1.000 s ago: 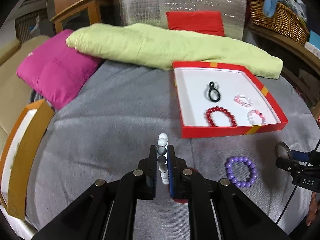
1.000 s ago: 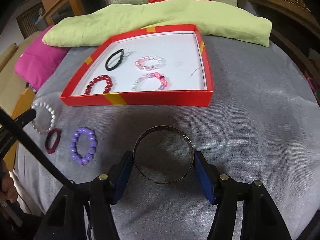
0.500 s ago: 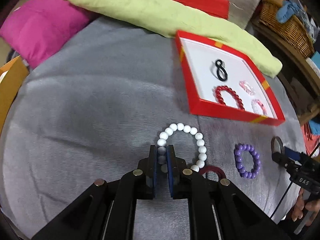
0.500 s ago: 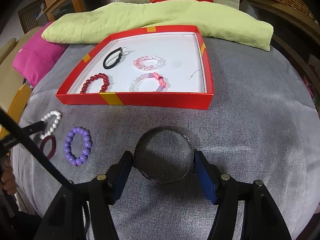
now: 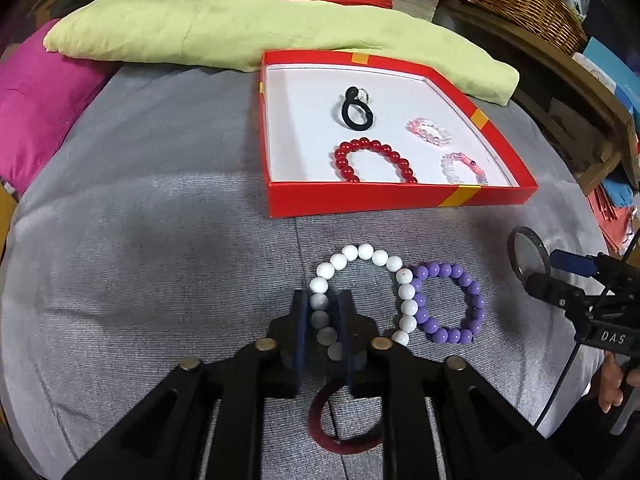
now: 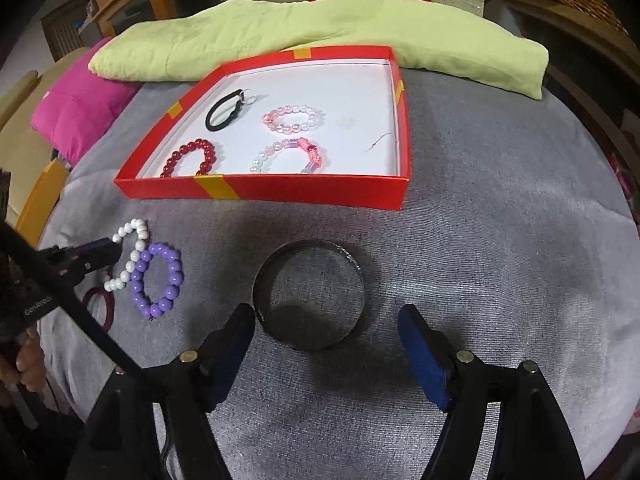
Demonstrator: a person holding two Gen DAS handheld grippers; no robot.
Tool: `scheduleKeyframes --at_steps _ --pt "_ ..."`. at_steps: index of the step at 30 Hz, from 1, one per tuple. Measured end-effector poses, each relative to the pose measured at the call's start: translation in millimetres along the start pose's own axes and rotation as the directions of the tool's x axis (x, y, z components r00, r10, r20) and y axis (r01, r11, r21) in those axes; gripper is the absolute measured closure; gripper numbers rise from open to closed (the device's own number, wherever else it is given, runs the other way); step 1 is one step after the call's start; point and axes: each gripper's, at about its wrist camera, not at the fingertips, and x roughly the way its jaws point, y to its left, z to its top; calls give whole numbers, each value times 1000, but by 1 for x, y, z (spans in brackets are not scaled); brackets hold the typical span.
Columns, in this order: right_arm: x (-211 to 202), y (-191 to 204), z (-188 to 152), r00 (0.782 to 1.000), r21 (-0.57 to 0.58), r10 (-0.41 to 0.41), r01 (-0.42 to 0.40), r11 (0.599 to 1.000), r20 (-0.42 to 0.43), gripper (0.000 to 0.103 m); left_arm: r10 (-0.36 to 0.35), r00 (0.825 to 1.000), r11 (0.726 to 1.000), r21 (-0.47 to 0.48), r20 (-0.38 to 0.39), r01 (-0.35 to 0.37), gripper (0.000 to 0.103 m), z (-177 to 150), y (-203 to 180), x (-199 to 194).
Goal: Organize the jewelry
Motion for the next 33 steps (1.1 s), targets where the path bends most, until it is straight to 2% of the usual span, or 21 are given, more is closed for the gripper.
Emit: scheduleKeyframes --at_steps 2,5,6,7,9,10,13,15,19,21,22,23,27,30,33 --pt "0 4 -1 1000 -14 6 -6 1000 1 26 18 1000 1000 -5 6 -18 69 -1 3 -3" --pt "3 11 -3 1000 -49 -20 21 999 10 26 19 1000 1000 -8 21 -19 67 -5 10 -11" --pt "3 12 -3 999 -51 -28 29 998 15 29 14 1000 1000 -7 25 -14 67 -5 10 -12" --pt "3 11 -3 999 -51 -43 44 998 23 41 2 1000 1000 -2 31 -2 65 -6 10 -14" --pt "3 10 -3 998 -43 -51 52 998 32 42 -34 999 999 16 35 33 50 -8 5 -17" --pt "3 8 -3 998 -32 -47 48 998 32 42 -50 998 998 24 34 49 40 -9 2 -19" --pt "4 9 -2 998 -38 -54 56 998 34 42 -103 994 992 78 32 100 37 -10 -12 -20" --pt "4 8 -1 998 -35 -51 52 998 34 42 -88 996 990 108 21 85 34 -10 -20 -17" --pt "4 5 0 999 -28 -42 43 999 31 42 -30 999 990 135 -32 34 34 -14 -24 -2" --pt "3 4 0 999 -27 -40 40 999 28 41 -40 999 990 136 -14 42 37 -14 -22 -4" --pt "3 3 0 999 -25 -38 39 999 25 41 -46 999 989 137 -11 47 47 -12 -23 -3" --pt "2 3 0 999 -23 -37 37 999 22 41 -48 999 989 136 -13 50 51 -12 -23 -3" --pt "2 2 1 999 -24 -35 35 999 15 36 -40 999 989 142 -6 40 57 -12 -22 -2" --pt "1 3 0 999 -24 -33 33 999 14 29 -22 1000 990 138 0 22 67 -12 -20 -1" --pt "3 7 -2 998 -46 -50 52 998 24 29 -17 1000 993 116 4 17 78 -11 -14 0"
